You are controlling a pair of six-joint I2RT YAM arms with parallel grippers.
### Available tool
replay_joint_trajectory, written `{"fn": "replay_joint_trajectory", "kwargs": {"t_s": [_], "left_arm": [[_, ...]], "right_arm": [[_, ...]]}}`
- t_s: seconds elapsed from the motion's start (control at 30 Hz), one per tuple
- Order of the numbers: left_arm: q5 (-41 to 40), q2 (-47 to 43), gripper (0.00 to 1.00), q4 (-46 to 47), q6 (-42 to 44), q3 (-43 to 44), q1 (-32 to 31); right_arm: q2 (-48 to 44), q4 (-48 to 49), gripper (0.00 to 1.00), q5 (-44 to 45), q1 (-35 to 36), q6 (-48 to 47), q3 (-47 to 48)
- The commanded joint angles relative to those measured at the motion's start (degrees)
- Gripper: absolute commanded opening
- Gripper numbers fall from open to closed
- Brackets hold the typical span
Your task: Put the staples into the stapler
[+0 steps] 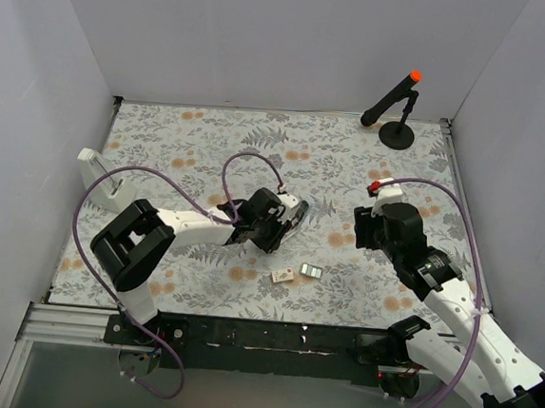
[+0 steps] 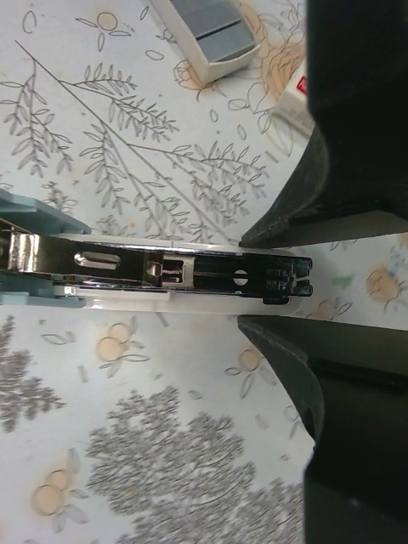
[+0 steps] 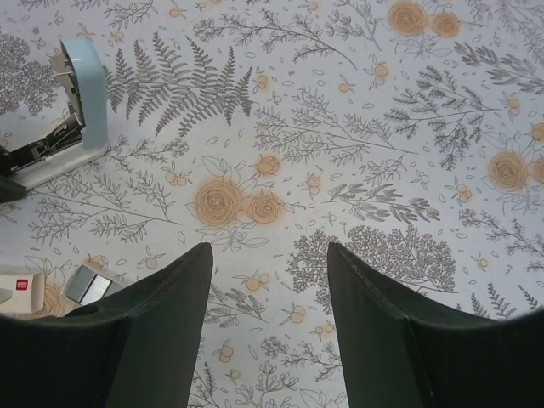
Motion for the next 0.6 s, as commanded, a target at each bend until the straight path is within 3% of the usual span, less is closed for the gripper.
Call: {"fn": "replay_joint_trajectory", "kwargs": {"t_s": [0.0,0.17,0.4,0.57], "left_arm": [[-10.97,-4.18,0.13,-4.75,-18.76,-5.01,-2.68],[-17.21,-6.91,0.11,-7.65,-31.95,-9.41,-3.21],[-21.53,-7.27,0.13,-12.4,-36.89,-7.66,-4.97],[-21.88,-3.58,0.22,-13.81,-37.15,-4.94,-6.64]], "right_arm": [[-0.14,4.02,0.64,-2.49,-0.29,2.62,-1.34],[0.12,4.73,0.64,-4.25,-0.29,3.41,-2.31],[1.0,4.73,0.64,-6.53,-0.29,4.64,-2.13],[1.79,4.29,0.64,-6.8,-0.29,5.26,-1.61]]}}
